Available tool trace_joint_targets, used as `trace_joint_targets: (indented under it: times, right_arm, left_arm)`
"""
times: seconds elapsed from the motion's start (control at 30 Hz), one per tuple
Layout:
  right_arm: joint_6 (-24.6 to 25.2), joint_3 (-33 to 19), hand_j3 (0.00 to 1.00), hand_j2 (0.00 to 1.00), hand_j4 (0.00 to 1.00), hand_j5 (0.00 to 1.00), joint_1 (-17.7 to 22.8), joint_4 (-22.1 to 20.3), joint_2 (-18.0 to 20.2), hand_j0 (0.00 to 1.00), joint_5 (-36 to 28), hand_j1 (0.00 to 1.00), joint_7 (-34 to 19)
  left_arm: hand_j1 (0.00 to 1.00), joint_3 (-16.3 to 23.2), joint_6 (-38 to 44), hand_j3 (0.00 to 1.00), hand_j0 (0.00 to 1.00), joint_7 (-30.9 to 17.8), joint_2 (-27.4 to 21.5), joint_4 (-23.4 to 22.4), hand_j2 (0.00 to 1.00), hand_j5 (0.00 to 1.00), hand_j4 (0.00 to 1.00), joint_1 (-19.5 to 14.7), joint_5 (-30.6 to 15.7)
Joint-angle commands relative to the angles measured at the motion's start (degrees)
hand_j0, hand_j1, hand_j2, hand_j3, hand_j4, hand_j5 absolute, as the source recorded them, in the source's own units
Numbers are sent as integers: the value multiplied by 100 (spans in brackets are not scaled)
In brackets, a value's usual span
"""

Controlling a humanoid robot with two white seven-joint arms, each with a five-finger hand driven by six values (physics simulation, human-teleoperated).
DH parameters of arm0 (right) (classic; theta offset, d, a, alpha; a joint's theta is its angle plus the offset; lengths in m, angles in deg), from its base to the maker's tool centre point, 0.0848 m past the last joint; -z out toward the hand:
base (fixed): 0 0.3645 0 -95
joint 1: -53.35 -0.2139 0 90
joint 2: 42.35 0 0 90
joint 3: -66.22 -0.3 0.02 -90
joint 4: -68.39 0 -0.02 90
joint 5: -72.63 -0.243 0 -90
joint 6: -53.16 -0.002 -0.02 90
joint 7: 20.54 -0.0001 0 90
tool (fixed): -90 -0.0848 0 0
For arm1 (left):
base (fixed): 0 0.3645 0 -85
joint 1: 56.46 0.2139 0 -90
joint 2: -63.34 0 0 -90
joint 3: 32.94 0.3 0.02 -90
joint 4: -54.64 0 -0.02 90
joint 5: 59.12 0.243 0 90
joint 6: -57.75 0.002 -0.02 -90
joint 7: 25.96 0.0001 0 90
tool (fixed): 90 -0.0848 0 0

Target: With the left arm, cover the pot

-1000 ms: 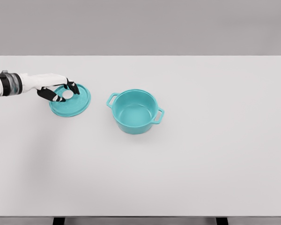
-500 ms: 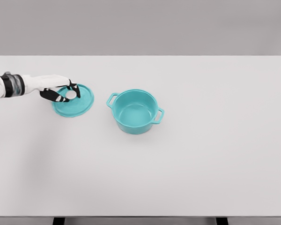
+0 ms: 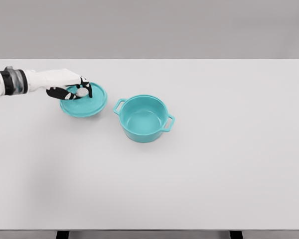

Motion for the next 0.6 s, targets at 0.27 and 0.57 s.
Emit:
trace_joint_targets:
  times: [0.27, 0.57]
  right_arm:
    - [-4, -1, 100, 100, 100, 100, 0, -2, 0, 100, 3, 100, -2]
    - [-4, -1, 100, 100, 100, 100, 0, 7, 0, 100, 3, 100, -2]
  left_arm:
    - [52, 0, 17, 52, 52, 2, -149, 680, 52, 52, 52, -26, -131]
    - [52, 27, 17, 52, 52, 2, -167, 996, 52, 52, 52, -141, -210]
